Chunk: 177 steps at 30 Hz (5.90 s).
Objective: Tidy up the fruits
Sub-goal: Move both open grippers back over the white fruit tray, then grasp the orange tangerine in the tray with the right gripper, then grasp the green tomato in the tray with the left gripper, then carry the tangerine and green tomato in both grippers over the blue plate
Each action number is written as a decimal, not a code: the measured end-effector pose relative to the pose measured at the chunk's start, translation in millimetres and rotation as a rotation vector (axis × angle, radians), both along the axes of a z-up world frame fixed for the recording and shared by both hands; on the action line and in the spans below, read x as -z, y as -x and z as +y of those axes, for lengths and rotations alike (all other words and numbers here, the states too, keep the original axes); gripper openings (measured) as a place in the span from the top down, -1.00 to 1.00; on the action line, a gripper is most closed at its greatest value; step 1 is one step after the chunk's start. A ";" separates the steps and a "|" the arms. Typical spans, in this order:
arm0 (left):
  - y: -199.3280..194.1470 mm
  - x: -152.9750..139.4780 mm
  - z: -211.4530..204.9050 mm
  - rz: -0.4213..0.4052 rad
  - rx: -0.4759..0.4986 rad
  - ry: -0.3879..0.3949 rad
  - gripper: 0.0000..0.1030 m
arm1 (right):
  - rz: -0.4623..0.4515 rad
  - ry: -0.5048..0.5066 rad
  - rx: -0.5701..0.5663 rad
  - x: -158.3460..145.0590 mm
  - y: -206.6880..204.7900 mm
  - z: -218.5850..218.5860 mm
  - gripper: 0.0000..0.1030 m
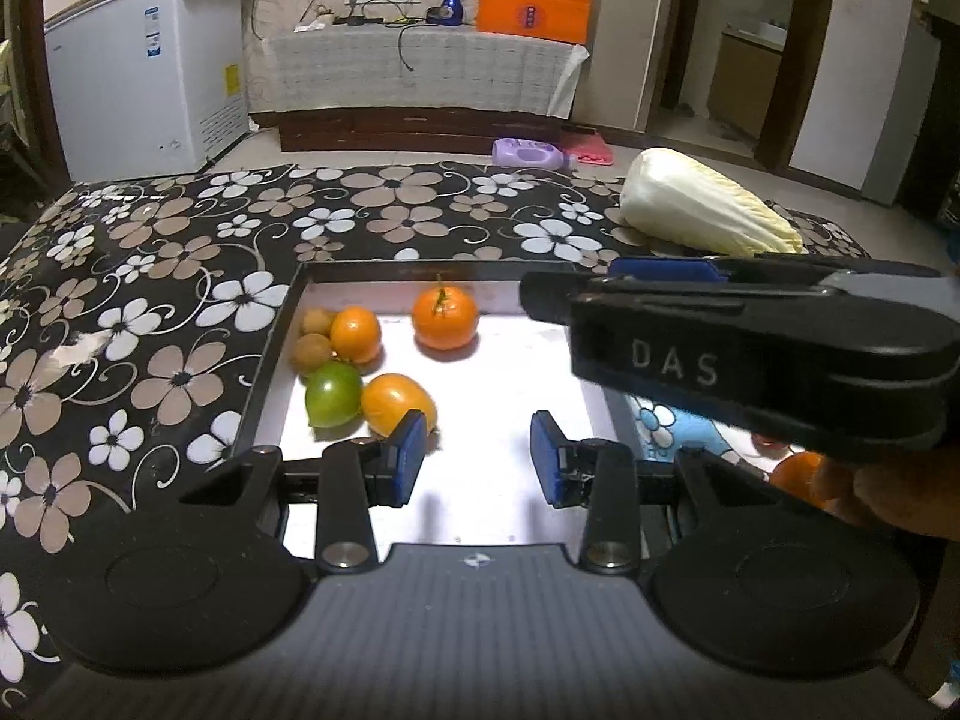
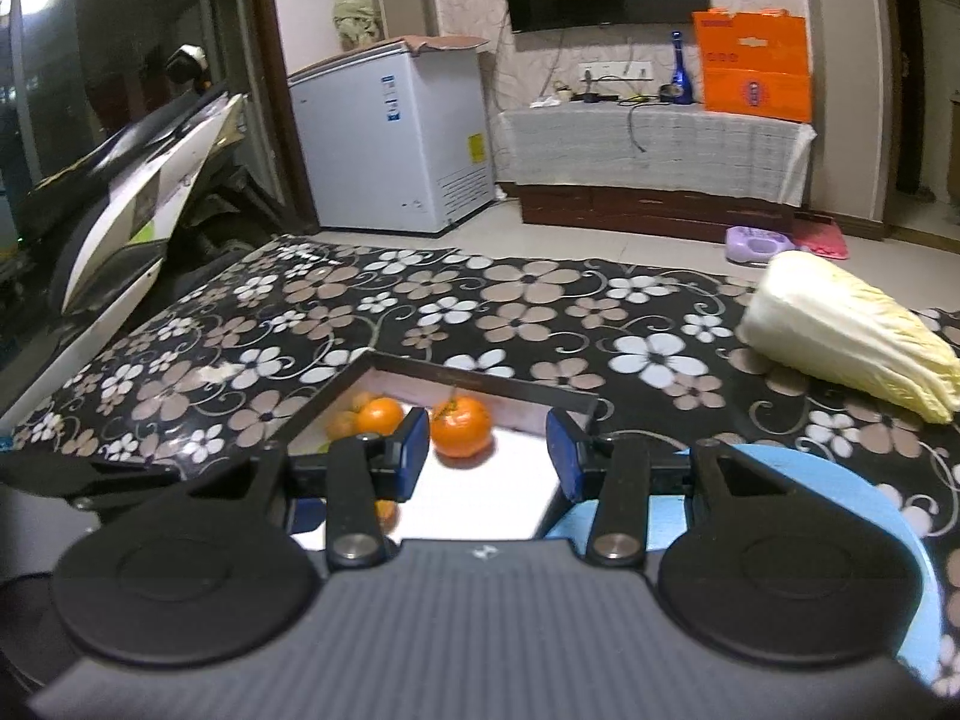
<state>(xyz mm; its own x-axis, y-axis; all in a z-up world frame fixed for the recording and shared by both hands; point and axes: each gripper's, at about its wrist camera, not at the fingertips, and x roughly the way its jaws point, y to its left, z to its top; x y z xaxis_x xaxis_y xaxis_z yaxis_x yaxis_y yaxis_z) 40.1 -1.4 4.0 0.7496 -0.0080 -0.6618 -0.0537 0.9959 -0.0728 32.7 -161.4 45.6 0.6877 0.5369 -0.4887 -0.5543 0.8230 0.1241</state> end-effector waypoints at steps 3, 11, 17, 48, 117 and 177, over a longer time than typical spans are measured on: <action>-2.4 1.9 4.1 0.011 -0.016 0.003 0.15 | 0.008 0.006 -0.021 2.0 0.0 7.5 0.11; -3.7 8.3 12.2 0.032 -0.043 0.007 0.15 | 0.028 0.032 -0.039 8.6 -3.4 19.8 0.11; 4.4 15.4 22.6 0.056 -0.052 0.008 0.15 | 0.040 0.062 -0.047 13.4 -6.7 26.5 0.11; 19.3 32.9 33.0 0.106 -0.011 -0.027 0.15 | 0.149 0.215 -0.231 37.7 -11.0 96.0 0.13; -51.7 18.3 33.2 0.094 -0.038 -0.022 0.32 | 0.120 0.004 -0.017 -1.1 -9.8 3.2 0.33; -37.3 -4.5 -57.2 0.024 0.098 -0.045 0.32 | 0.070 -0.040 0.059 -21.3 13.4 -76.4 0.32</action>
